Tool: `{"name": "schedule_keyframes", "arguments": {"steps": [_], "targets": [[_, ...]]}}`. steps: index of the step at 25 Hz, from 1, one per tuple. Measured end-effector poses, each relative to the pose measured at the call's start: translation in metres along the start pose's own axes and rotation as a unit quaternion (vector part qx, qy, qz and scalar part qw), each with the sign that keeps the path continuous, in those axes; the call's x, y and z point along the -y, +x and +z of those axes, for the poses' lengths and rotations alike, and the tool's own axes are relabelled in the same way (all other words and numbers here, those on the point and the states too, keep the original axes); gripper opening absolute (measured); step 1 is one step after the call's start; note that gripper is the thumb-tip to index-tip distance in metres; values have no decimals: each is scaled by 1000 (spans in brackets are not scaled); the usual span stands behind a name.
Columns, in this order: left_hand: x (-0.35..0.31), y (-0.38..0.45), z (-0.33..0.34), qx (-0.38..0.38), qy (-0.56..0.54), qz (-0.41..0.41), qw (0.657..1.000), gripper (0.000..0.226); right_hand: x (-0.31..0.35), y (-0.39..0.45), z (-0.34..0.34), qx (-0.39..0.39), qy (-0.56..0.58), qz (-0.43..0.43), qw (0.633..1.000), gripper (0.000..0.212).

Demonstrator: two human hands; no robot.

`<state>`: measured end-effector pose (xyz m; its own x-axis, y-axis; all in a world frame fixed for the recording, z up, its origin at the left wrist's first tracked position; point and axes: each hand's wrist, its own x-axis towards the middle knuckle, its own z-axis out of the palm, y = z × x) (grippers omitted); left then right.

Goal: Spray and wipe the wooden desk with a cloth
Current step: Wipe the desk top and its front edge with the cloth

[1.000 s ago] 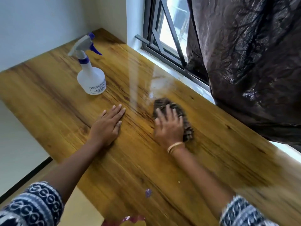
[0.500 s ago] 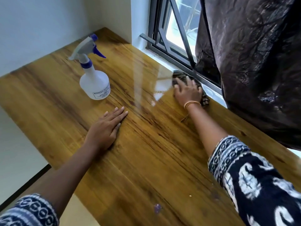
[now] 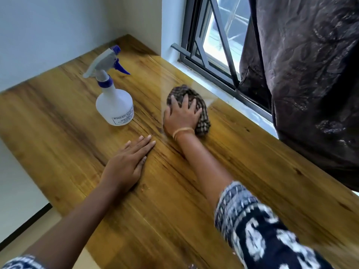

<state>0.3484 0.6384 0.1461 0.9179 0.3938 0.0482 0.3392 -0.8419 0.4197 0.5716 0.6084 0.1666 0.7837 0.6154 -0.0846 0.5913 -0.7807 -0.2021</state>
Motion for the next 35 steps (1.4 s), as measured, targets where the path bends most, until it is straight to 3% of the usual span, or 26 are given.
{"name": "schedule_keyframes", "arguments": {"steps": [3,6,14,18,20,23,27,29,35], "targets": [[0,3,-1,1,-1,4,1000,55,0,85,-14,12,-12,35,999,55],[3,6,-2,1,-1,5,1000,54,-10,115,-18,3,-9,59,998,55],[4,8,-1,5,2,5,1000,55,-157,-5,-20,-126,-16,189,974,56],[5,10,-1,3,8,8,1000,54,-150,-7,-17,-132,6,236,963,54],[4,12,-2,3,12,10,1000,55,-116,-5,-16,-120,3,187,975,53],[3,13,-3,-7,19,6,1000,56,-58,-57,3,-86,-19,-1,996,53],[2,12,-2,-10,25,8,1000,57,-37,-124,15,-33,-3,-197,980,54],[2,13,-3,-9,26,9,1000,56,-60,-77,3,-47,-19,-196,979,51],[3,13,-3,-12,22,6,1000,55,-99,69,-20,-62,-14,16,998,53]]}}
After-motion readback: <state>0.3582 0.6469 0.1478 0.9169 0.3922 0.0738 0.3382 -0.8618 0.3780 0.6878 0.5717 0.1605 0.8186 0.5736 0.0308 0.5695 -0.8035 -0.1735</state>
